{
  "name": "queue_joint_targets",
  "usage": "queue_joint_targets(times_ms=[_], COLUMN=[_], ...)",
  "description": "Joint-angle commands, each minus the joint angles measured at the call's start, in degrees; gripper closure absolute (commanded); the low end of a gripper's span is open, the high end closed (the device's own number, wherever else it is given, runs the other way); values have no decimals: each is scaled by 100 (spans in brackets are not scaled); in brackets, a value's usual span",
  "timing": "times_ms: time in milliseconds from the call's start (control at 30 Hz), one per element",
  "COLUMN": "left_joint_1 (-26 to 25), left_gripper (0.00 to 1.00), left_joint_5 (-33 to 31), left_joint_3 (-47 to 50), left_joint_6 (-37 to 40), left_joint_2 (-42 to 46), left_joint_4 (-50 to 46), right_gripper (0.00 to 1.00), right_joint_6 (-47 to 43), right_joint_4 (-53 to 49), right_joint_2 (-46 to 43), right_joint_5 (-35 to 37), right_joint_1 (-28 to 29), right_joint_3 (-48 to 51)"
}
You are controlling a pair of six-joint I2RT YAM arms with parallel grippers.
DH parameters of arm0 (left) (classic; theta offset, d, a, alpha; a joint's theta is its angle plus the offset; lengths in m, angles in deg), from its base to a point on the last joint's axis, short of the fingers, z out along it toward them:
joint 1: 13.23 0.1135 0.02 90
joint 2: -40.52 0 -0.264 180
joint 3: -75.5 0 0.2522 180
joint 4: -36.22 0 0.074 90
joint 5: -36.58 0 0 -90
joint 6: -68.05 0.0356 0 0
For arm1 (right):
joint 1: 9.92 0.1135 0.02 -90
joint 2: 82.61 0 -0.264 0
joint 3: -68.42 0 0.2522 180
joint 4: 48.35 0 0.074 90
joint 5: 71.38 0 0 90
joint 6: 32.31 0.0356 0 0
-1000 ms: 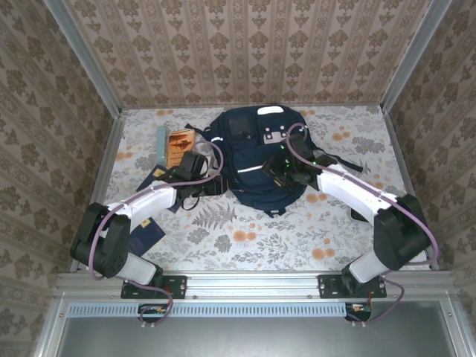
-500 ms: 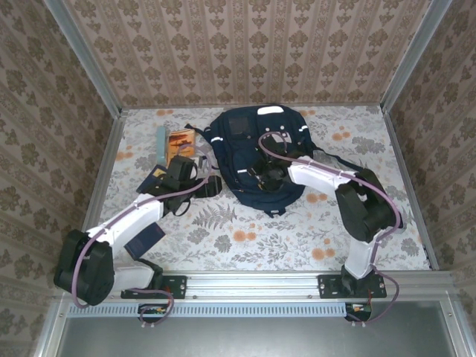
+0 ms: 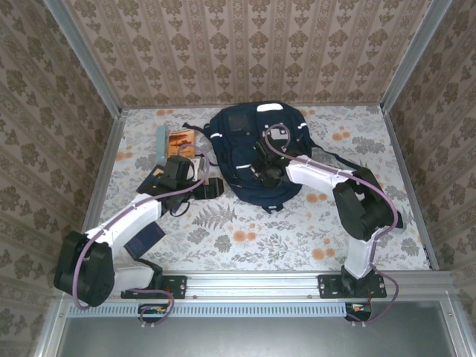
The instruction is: Pack the student bag
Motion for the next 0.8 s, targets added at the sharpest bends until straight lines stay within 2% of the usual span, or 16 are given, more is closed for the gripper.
queue_joint_targets(times_ms=[0,133,233,433,567,633,767], left_joint_1=[22,-11,-79,-285,-294,-323,-382], left_gripper=[14,24,30,35,36,37,37], left_joint_5=[766,1254,1323,1324,1349,1590,1801], left_joint_3=[-208,-336,-366,-468,-502,-558,-486], left_joint_6=[166,261,394,1117,1774,2135,2012], left_joint_2=[-287,-635,-804,-1220,-1455,-1593,-1828], left_joint_4=[250,621,865,1227,1392,1433,1952], right_gripper=[91,93,93,95,95,95,94], right_joint_6=[-631,-929,-1029,-1147,-1390,-1428,-1403], right_joint_4=[330,525,742,1054,830,795,821], right_joint_2=[-515,-685,-797,-906,-896,-901,-868], right_joint_5=[168,-62,-309,-970,-1309,-1431,-1618], right_joint_1=[-40,-80,-128,-317,-374,-400,-447], right_joint_3=[-60,-34,46,87,-141,-170,-208])
